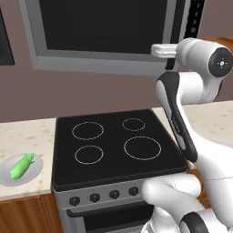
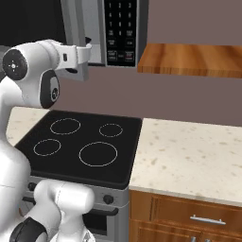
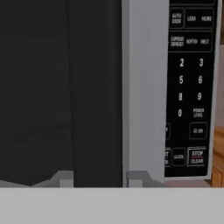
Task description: Pick the corn from the counter and place it in the microwave. Then turn on the microwave.
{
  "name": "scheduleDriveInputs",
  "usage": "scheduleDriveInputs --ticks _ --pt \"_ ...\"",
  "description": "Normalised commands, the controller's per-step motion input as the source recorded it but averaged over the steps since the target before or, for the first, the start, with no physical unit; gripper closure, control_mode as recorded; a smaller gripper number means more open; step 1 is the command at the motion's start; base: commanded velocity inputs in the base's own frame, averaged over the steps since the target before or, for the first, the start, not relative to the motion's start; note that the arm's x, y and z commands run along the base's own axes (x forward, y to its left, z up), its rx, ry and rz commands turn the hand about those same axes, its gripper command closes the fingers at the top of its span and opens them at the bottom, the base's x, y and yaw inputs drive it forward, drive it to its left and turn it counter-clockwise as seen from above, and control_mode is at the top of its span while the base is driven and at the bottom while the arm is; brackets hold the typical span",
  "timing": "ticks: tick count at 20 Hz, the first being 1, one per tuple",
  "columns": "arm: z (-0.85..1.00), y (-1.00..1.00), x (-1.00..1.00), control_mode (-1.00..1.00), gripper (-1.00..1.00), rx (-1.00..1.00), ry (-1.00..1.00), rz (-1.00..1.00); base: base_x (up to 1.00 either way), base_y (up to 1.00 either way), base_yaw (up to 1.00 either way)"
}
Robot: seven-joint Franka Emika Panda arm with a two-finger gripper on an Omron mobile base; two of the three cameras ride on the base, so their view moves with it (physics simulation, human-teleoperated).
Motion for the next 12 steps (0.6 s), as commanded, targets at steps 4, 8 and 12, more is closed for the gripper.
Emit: scheduleDriveInputs --ticks 4,8,12 --pt "0.06 0.0 -0.54 -1.0 1.0 0.0 -0.08 -0.03 0.0 0.0 0.0" --pt "0.09 0.0 -0.49 -1.0 1.0 -0.01 -0.04 -0.04 0.0 0.0 0.0" --pt "0.09 0.0 -0.5 -1.0 1.0 0.0 -0.02 -0.04 0.0 0.0 0.0"
